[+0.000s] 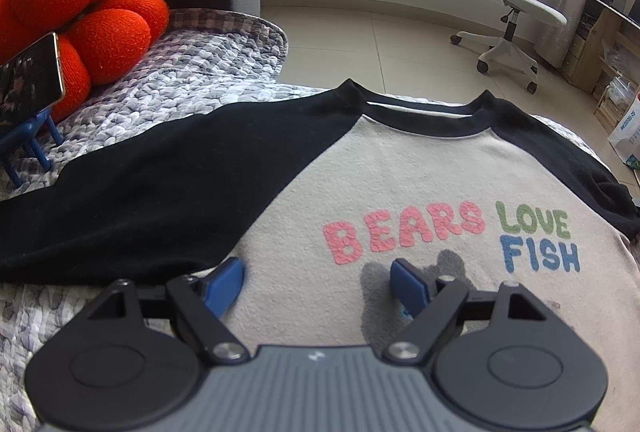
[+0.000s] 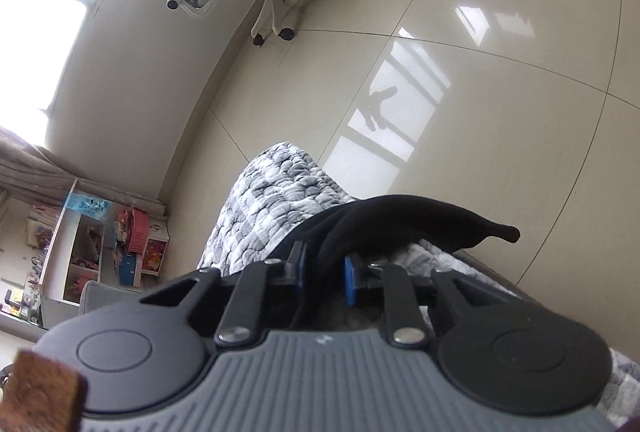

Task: Fold clothes
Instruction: 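Grasp the black sleeve cuff with the right gripper and lift it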

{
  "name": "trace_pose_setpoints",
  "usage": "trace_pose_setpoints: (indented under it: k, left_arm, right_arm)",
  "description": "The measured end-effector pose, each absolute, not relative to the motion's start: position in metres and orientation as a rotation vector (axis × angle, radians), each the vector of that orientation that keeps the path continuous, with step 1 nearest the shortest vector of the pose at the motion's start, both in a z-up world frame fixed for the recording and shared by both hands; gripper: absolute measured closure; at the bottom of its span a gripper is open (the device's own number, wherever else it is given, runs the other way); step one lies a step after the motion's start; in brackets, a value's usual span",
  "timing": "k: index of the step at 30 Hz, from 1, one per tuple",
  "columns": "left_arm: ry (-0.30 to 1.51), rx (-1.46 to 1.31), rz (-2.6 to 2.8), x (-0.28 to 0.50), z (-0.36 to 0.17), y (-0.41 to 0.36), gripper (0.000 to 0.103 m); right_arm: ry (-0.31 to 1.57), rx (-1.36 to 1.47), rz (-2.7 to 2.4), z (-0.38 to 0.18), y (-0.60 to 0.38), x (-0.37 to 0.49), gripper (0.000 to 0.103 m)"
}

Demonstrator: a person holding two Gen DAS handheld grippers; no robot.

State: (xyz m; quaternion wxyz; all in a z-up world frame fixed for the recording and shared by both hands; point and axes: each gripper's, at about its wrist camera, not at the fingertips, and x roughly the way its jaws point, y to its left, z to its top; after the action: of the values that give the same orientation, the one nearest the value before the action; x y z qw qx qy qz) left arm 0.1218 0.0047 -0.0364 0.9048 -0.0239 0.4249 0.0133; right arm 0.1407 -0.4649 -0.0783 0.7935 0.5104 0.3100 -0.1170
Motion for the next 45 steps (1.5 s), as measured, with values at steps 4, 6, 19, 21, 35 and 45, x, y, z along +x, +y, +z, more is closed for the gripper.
trace_pose_setpoints:
  k: [4, 6, 19, 21, 35, 45]
  left_arm:
    - [0.879, -0.054, 0.027, 0.122, -0.036, 0.005, 0.021]
    - [0.880, -0.054, 0.027, 0.122, -0.036, 0.005, 0.021]
    - [0.882, -0.063, 0.021, 0.122, -0.036, 0.008, 0.021]
    - [0.883, -0.063, 0.017, 0.122, -0.036, 0.009, 0.021]
    - [0.842, -0.130, 0.002, 0.118, -0.027, 0.008, 0.021]
    - [0.870, -0.087, -0.023, 0.119, -0.036, -0.006, 0.021]
  right_arm:
    - [0.584, 1.064, -0.261, -0.067, -0.462, 0.136, 0.089]
    - [0.539, 0.988, -0.258, -0.055, -0.456, 0.135, 0.089]
    - [0.441, -0.341, 0.377, -0.030, -0.230, 0.122, 0.093]
    - [0.511, -0.377, 0.387, -0.042, -0.223, 0.127, 0.093]
    - [0.557, 0.178, 0.170, -0.012, -0.304, 0.131, 0.092]
    - [0.726, 0.335, 0.273, -0.005, -0.304, 0.121, 0.091]
